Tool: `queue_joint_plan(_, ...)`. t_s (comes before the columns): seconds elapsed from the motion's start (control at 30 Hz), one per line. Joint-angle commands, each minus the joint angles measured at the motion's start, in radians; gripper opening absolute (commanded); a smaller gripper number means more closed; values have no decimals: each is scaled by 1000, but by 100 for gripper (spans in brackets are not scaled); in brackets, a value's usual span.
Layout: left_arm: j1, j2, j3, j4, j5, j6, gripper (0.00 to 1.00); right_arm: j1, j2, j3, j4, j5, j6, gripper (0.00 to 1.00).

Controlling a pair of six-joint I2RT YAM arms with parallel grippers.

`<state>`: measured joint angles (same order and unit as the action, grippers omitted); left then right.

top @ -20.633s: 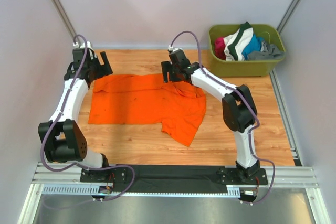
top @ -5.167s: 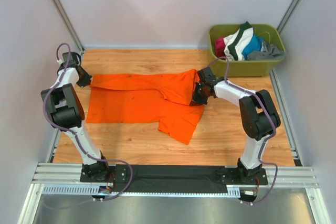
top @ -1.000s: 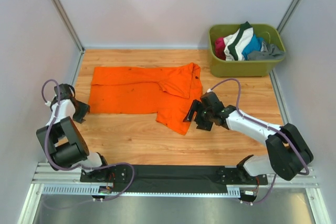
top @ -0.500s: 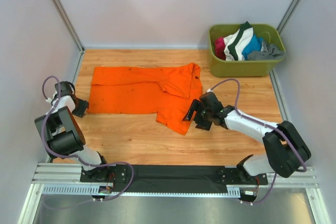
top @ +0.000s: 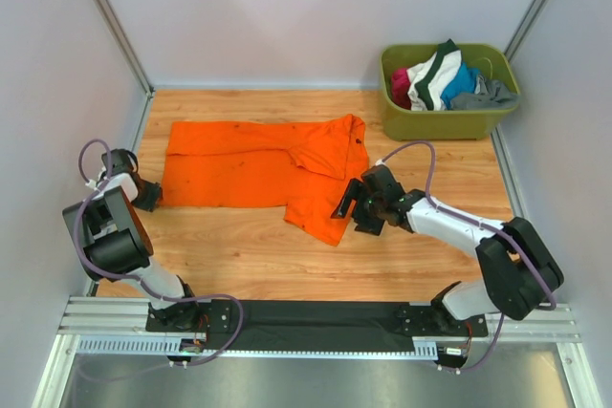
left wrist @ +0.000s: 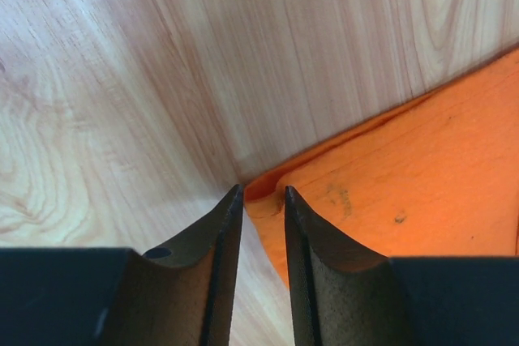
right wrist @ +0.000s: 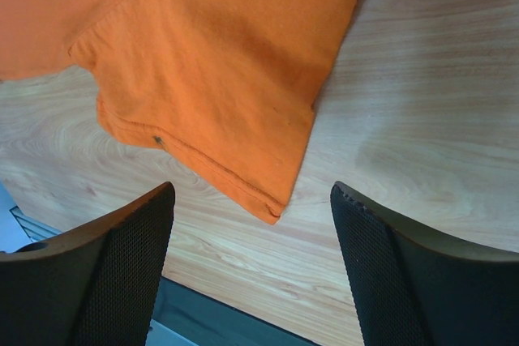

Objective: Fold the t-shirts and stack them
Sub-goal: Fold the tshirt

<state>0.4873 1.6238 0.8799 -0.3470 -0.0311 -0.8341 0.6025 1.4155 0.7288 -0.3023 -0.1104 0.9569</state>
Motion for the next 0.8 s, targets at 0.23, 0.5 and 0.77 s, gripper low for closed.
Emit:
queue_joint_plan(0.23, 7, 22, 4, 45, -16, -19, 14, 54, 43, 41, -27, 32, 10, 79)
queue_joint_plan(0.5, 8, 11, -9, 28, -52, -25, 0, 57, 85, 37, -29, 77, 3, 77)
queue_joint_plan(0.77, 8, -12, -24, 22, -61, -37, 0, 132, 112, 67, -50, 109, 31, 67)
